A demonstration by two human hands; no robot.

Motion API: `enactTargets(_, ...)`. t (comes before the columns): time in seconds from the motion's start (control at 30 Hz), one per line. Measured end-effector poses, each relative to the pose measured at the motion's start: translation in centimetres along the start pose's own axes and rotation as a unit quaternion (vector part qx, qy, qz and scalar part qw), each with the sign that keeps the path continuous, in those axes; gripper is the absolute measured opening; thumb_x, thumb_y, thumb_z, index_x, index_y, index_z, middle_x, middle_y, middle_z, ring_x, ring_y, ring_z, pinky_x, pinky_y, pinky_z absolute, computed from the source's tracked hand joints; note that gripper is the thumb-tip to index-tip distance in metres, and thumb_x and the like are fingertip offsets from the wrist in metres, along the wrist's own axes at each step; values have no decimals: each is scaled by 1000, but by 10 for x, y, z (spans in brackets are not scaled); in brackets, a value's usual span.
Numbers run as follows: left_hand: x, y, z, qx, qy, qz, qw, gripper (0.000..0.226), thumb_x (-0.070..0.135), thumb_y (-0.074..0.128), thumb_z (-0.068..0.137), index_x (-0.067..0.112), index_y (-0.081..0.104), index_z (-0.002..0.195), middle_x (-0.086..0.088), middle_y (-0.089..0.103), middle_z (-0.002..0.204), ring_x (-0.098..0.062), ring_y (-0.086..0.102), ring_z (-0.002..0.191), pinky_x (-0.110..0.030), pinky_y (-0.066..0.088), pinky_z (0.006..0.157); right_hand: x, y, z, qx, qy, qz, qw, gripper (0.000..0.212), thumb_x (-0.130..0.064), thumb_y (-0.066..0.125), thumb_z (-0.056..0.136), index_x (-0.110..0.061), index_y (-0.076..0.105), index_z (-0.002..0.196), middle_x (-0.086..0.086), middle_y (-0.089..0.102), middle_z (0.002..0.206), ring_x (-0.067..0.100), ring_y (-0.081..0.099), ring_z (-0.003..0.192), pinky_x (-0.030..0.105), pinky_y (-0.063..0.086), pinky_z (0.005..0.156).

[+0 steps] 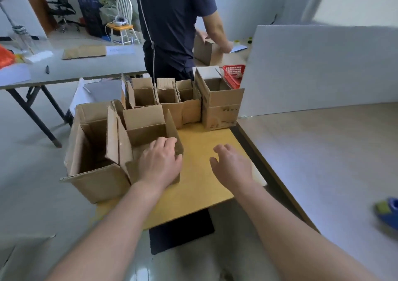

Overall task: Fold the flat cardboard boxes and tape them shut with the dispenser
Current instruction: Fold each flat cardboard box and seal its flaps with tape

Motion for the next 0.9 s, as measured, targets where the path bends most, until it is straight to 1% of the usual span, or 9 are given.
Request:
enactTargets(0.1,40,38,-19,-50,12,-25,998,45,37,50,96,18,44,137,-3,50,134,-22,46,124,-34,42,96,43,-13,-37,4,37,-10,999,36,-35,43,99,-22,50,131,-2,54,125,19,58,103,34,52,80)
enactTargets(0.2,76,69,-43,-85,16,-46,995,44,35,50,96,18,45,136,-3,50,134,-22,47,123,-34,41,96,88,-25,-76,10,75,-23,997,33,-33,43,98,-22,53,128,-2,53,124,18,57,102,30,45,75)
enactTargets(0.33,131,95,-64,-109,41,-46,992,45,37,51,96,18,45,136,-2,50,135,-21,47,123,-33,41,97,147,-39,-122,23,124,-8,992,30,-31,41,98,-20,54,123,-2,53,121,19,55,100,26,35,73)
enactTargets(0.43,183,110,-76,-118,81,-38,989,44,38,50,96,18,45,134,-2,51,133,-21,47,122,-32,40,97,199,-53,-152,38,162,-3,986,30,-30,42,97,-20,55,122,-3,53,122,20,56,100,27,37,75)
enactTargets(0.53,248,126,-90,-131,121,-32,983,41,39,49,96,17,47,131,-2,52,130,-21,47,120,-32,40,96,261,-70,-188,51,210,3,976,31,-31,42,97,-21,54,124,-3,51,126,20,56,102,29,39,79)
enactTargets(0.7,378,155,-121,-138,212,-37,967,42,39,50,95,16,49,130,-3,54,130,-21,50,119,-33,40,95,366,-112,-256,94,287,-21,953,29,-31,43,96,-20,55,120,-4,52,120,18,55,98,27,34,69)
enactTargets(0.83,471,180,-149,-148,266,-45,951,41,37,52,94,17,49,130,-2,54,129,-21,50,117,-33,40,94,439,-141,-308,119,336,-38,933,24,-30,45,95,-18,56,113,-3,54,115,18,55,92,26,36,67)
enactTargets(0.9,512,190,-163,-153,290,-39,944,41,36,53,93,17,50,129,-2,55,128,-21,50,116,-32,40,92,471,-153,-333,136,363,-34,921,25,-29,45,95,-19,56,116,-2,53,118,19,56,95,26,35,68)
Point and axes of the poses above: each hand's wrist, its own z-axis towards the middle knuckle, its own y-axis out of the palm, x = y × z, the point moved 9 cm from there along z, towards the middle knuckle
